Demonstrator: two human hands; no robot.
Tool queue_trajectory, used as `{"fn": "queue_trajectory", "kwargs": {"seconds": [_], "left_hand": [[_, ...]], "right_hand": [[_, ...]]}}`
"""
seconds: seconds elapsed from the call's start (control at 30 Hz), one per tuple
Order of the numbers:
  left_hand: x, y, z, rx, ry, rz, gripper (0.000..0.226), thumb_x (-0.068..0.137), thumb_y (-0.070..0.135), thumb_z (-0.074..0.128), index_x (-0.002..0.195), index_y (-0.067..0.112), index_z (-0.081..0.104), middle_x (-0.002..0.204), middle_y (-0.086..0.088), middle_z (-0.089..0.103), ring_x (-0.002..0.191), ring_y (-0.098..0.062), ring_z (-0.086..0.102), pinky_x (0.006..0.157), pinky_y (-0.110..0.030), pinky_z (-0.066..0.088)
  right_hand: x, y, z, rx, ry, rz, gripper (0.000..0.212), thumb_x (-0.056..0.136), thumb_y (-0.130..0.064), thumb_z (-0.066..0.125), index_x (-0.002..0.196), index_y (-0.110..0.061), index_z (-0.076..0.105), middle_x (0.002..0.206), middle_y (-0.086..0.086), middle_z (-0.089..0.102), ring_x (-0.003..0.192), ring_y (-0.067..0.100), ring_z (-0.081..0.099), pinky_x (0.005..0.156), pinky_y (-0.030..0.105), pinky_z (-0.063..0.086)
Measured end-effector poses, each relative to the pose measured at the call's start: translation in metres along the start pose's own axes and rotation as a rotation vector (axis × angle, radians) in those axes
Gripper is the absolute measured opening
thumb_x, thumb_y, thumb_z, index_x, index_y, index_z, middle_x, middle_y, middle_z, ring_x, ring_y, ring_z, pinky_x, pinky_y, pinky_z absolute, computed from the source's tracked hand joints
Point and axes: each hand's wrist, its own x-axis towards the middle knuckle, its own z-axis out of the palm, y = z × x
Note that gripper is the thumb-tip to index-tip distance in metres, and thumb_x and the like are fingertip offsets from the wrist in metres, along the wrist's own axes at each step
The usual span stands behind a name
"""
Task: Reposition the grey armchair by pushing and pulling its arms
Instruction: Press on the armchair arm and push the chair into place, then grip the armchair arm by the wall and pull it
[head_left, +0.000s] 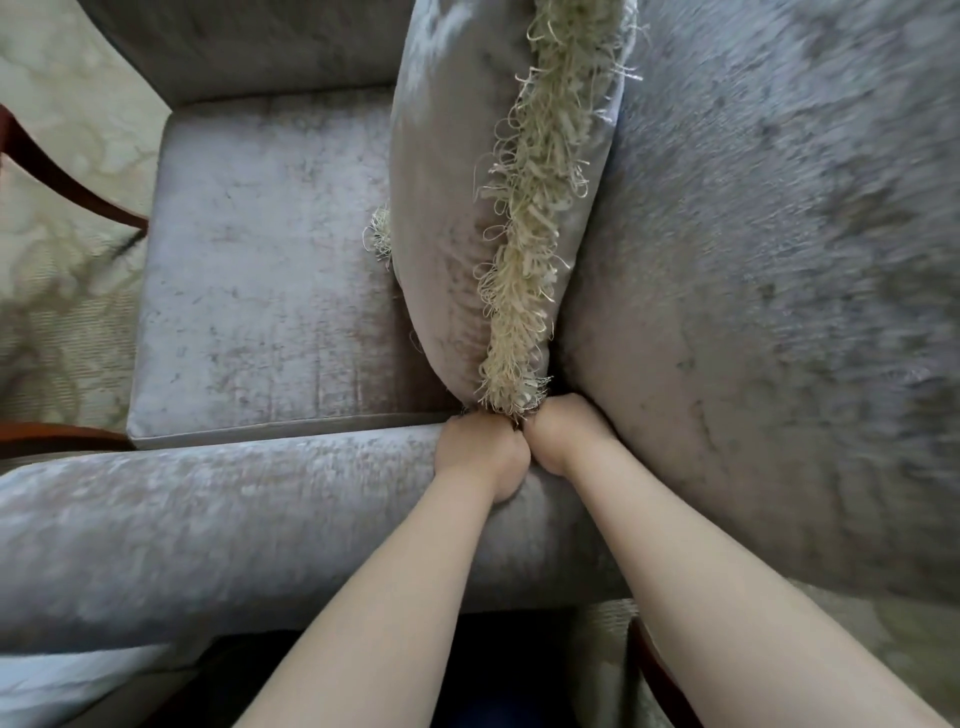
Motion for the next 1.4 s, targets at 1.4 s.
{"fn": "queue_trajectory", "kwargs": {"seconds": [1.4], "left_hand": [[-0.018,0.078,-0.24,-0.455,0.41,0.411,0.016,0.09,0.033,0.043,0.088,0.024,0.056,0.077,0.008,0.062,0.077,-0.019,0.057,0.062,-0.03,0.035]], "right_hand": [[-0.114,0.104,-0.23,0.225,0.622,1.026,0.105,0.068,-0.082,0.035,0.148,-0.02,0.007,0.128,0.022,0.04,0.107,0.04,0.046,0.086,0.046,0.037]]}}
